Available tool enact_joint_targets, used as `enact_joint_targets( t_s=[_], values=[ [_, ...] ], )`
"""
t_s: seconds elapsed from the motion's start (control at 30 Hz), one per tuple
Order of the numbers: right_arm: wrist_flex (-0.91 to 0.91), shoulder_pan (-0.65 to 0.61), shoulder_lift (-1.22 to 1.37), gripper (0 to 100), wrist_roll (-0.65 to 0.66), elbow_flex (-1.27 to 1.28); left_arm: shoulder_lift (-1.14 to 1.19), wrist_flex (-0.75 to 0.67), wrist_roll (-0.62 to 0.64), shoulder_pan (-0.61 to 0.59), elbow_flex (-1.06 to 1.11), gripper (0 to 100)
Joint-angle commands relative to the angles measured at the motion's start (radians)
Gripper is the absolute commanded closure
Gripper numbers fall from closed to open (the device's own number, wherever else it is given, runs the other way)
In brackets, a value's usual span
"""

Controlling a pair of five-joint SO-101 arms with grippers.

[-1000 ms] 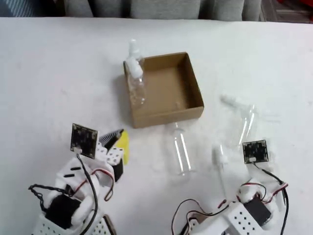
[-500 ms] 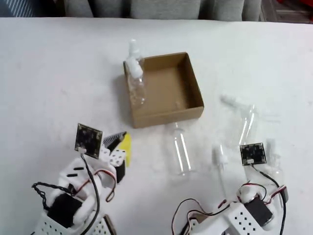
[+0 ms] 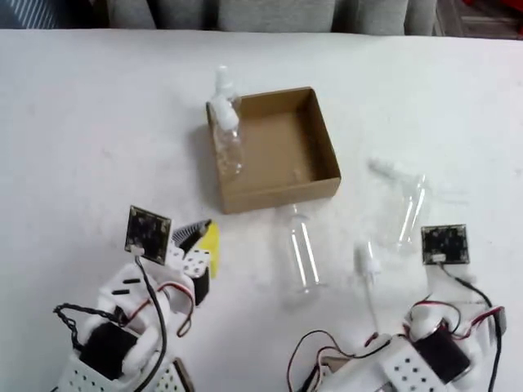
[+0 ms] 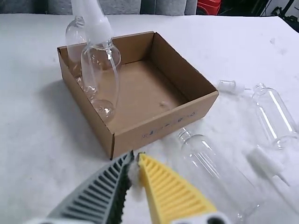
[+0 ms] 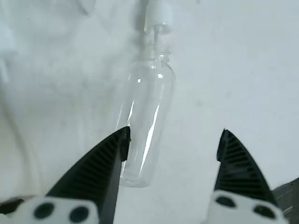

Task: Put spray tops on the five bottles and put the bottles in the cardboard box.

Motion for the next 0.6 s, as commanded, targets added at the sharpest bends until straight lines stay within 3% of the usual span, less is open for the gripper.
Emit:
enact_joint_targets(
  t_s=[0.0, 0.13, 0.27, 0.47, 0.57],
  values=[
    [0.007, 0.008, 0.246, 75.5, -0.018, -0.164, -0.007, 0.009, -0.015, 0.007, -0.003, 98],
    [0.042, 0.010, 0.604, 75.5, -0.025, -0.354, -0.007, 0.012, -0.015, 0.007, -0.002, 98],
    [0.065, -0.002, 0.854, 75.2, -0.189, -0.549, -0.007, 0.015, -0.015, 0.007, 0.000, 98],
    [-0.058, -0.030, 0.943, 75.5, -0.287, -0.532, -0.007, 0.008, -0.017, 0.007, 0.029, 98],
    [-0.127, -0.036, 0.943, 75.5, -0.405, -0.494, -0.007, 0.008, -0.017, 0.007, 0.029, 98]
  ],
)
